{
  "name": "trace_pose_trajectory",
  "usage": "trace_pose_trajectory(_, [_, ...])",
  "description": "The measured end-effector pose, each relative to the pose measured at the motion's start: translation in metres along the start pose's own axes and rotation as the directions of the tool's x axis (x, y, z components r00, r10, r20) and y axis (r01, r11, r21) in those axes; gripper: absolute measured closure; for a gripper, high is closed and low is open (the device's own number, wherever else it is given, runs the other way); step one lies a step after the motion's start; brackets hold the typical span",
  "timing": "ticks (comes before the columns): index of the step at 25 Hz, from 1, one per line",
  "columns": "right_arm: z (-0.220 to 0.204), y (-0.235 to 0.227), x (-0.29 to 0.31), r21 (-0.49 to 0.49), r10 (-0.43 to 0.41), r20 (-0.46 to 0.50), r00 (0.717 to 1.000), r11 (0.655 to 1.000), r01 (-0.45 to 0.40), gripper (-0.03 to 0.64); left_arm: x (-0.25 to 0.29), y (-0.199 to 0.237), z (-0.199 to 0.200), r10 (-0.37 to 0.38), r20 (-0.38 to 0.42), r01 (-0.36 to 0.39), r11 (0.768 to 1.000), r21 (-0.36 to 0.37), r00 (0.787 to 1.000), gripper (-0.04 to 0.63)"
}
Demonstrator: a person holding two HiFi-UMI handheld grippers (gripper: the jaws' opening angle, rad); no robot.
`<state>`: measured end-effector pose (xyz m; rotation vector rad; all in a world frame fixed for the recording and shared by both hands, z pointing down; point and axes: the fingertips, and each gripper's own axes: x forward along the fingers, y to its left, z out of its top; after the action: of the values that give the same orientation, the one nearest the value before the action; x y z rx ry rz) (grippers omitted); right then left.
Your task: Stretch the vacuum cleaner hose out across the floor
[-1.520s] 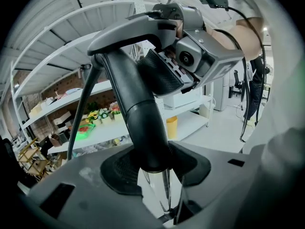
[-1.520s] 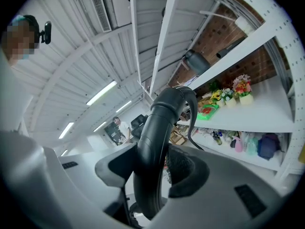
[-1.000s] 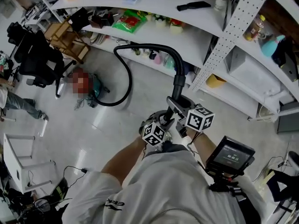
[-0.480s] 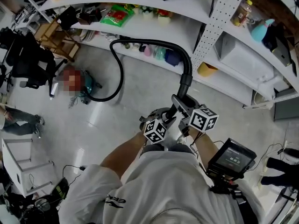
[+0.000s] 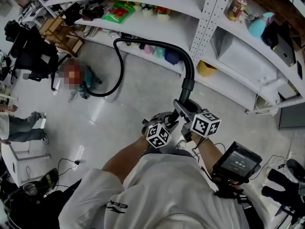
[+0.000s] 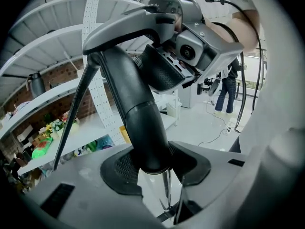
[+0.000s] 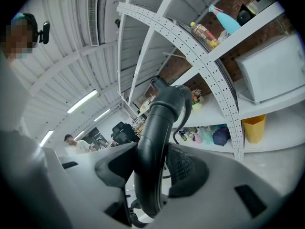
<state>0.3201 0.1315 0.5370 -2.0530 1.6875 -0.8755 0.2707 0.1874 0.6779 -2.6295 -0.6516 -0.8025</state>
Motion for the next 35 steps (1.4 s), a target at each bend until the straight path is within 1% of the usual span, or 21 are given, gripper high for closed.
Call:
trace_pose_trajectory(8, [-0.012, -0.023, -0.064, -0.004, 0.028, -0.021, 0.999, 1.000, -0.028, 0.428, 0.033, -0.064, 0.029, 0.009, -0.009, -0.009, 0.999, -0.039, 1.000, 0.434])
trace_pose_trajectory(14, [-0.017, -0.033, -0.099, 0.001, 0.013, -0.016, 1.000, 1.000, -0.013, 0.430, 0.046, -0.098, 0.045, -0.009, -0.008, 0.009, 0.999, -0.043, 1.000, 0.434])
trace_pose_trajectory(18, [-0.023, -0.030, -0.113, 0.005, -0.011, 0.003, 1.000, 1.000, 0.011, 0.430, 0.043, -0.113, 0.047, -0.031, -0.001, 0.031, 0.999, -0.031, 1.000, 0.434])
trace_pose_trajectory(24, [-0.045, -0.005, -0.130, 0.007, -0.064, 0.028, 0.998, 0.998, 0.064, 0.431, 0.019, -0.138, 0.037, -0.064, 0.014, 0.064, 0.998, 0.009, 0.998, 0.434])
trace_pose_trajectory(29, [-0.048, -0.015, -0.138, 0.035, -0.095, 0.039, 0.995, 0.995, 0.093, 0.430, 0.024, -0.145, 0.035, -0.094, 0.003, 0.094, 0.995, 0.030, 0.996, 0.434])
trace_pose_trajectory(35, [-0.053, -0.025, -0.145, 0.051, -0.112, 0.036, 0.993, 0.993, 0.110, 0.431, 0.032, -0.153, 0.032, -0.110, -0.002, 0.110, 0.993, 0.038, 0.994, 0.434])
